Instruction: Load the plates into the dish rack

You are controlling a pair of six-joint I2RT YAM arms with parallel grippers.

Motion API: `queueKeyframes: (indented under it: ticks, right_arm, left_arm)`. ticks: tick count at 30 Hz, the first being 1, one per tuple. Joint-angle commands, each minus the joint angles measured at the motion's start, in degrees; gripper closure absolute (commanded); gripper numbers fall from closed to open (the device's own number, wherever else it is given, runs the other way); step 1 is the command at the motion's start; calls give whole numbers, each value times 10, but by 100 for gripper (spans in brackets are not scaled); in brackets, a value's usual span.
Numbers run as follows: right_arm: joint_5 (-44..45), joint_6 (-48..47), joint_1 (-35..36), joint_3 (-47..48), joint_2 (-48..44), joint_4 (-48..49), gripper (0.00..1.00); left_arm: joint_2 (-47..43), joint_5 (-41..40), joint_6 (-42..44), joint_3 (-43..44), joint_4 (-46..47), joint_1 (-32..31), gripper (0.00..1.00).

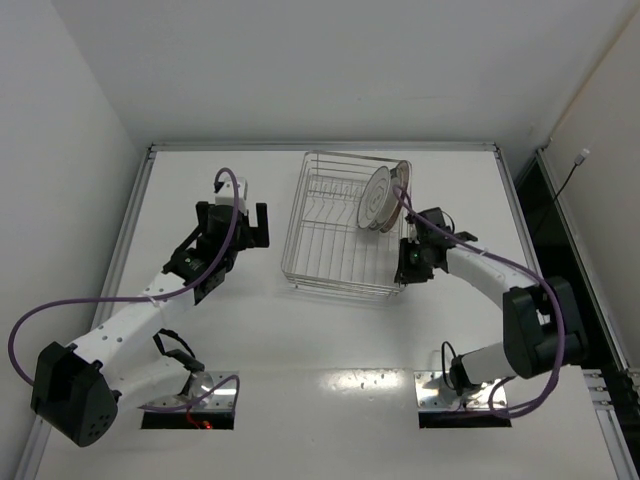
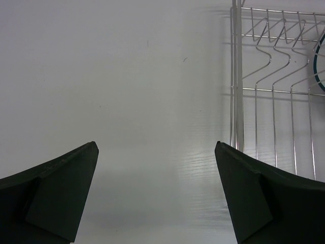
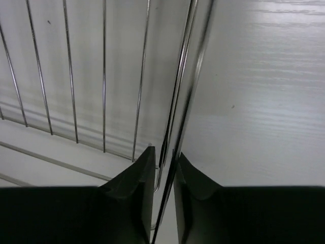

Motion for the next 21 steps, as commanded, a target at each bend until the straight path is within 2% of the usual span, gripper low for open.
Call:
queueKeyframes:
  ticks: [1,4,12,15,16,21]
  right_arm:
    - [-15,-32,-2,51,33,14,87]
    - [21,-58,4,75,51,-15,97]
    - [70,-88,10,104,51,-47,98]
    - [74,-88,22,104,51,-47,84]
    - [81,-88,22,98,51,-47,69]
    - [105,-83,28,93,22,-47,34]
  left_arm:
    - [2,2,-2,16,13,4,0]
    - [2,-3,-2,16,13,4,0]
    - [7,-3,-2,16,13,4,0]
    - [12,2,-2,16,13,4,0]
    - [12,2,-2,21,13,4,0]
    - [12,2,-2,21,13,4,0]
